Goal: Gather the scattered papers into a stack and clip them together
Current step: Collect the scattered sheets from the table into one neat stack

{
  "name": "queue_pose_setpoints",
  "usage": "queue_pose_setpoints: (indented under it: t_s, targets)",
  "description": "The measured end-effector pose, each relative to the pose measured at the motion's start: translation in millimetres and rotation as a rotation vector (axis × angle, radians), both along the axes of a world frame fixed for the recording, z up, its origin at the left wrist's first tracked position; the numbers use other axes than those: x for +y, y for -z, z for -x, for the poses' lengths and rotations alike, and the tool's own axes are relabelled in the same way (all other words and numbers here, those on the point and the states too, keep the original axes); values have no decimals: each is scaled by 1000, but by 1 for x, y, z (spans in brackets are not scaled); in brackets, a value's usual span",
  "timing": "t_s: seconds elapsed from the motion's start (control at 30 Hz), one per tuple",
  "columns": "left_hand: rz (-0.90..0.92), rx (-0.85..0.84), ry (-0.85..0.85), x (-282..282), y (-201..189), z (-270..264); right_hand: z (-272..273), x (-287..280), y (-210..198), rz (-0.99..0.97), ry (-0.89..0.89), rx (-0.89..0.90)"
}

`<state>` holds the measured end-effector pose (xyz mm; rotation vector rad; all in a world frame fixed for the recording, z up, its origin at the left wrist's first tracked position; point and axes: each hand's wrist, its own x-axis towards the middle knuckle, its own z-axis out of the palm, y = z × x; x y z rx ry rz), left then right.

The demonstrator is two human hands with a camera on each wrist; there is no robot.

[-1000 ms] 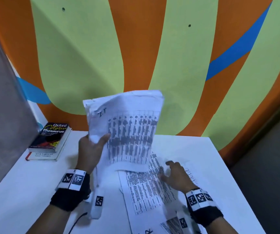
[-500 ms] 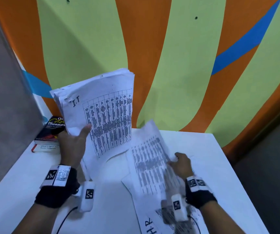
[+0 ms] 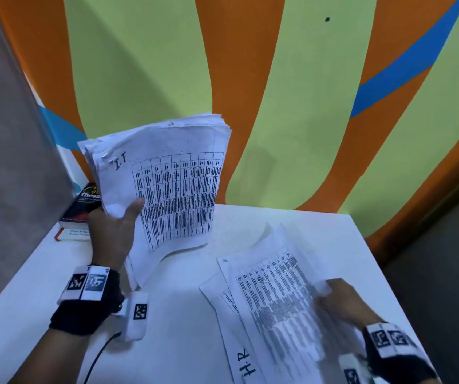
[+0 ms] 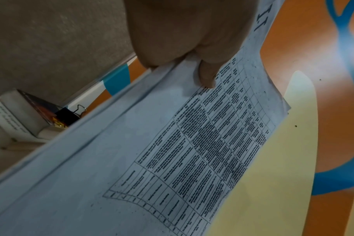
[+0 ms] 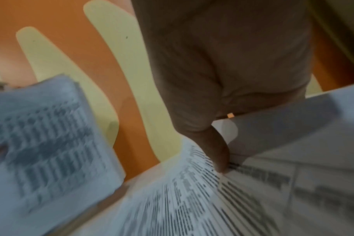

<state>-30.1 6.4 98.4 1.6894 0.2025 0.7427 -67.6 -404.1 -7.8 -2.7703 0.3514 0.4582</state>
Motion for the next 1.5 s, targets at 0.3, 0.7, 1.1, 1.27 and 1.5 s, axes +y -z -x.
queue_pose_setpoints:
  t_s: [0.3,0.7,1.1,1.27,1.5]
  targets:
    - [6,42,5,3,10,-9,20,35,42,-71,129,22]
    - [54,17,-29,20,5,2,-48,-6,-84,-197,-156,-254]
    - [31,-26,-202,56,-4,18,-94,54,-70,155,-489,262]
    - [24,20,-233,64,1,23,-72,65,-1,195,-628,146]
    - [82,-4,-171,57,1,15,-66,47,7,153,-580,54]
